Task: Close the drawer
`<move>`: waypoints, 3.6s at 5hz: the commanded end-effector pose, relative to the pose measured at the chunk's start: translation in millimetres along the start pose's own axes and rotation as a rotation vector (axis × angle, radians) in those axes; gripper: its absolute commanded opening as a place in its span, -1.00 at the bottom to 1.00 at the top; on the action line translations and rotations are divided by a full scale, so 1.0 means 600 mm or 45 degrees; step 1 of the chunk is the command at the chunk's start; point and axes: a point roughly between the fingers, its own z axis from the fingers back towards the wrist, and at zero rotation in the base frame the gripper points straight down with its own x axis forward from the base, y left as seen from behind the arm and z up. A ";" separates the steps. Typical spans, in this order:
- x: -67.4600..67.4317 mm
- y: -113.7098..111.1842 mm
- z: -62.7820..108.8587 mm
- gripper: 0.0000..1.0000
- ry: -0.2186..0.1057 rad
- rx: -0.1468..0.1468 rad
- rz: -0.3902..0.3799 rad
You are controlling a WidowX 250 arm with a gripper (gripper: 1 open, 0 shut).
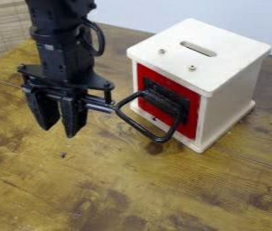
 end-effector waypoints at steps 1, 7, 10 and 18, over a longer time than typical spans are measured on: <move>0.014 0.010 0.025 1.00 -0.080 0.005 0.002; 0.030 0.026 0.019 -1.00 -0.054 -0.011 0.009; 0.026 0.010 0.012 -1.00 -0.041 -0.012 -0.022; -0.006 -0.007 0.029 1.00 -0.051 -0.017 -0.084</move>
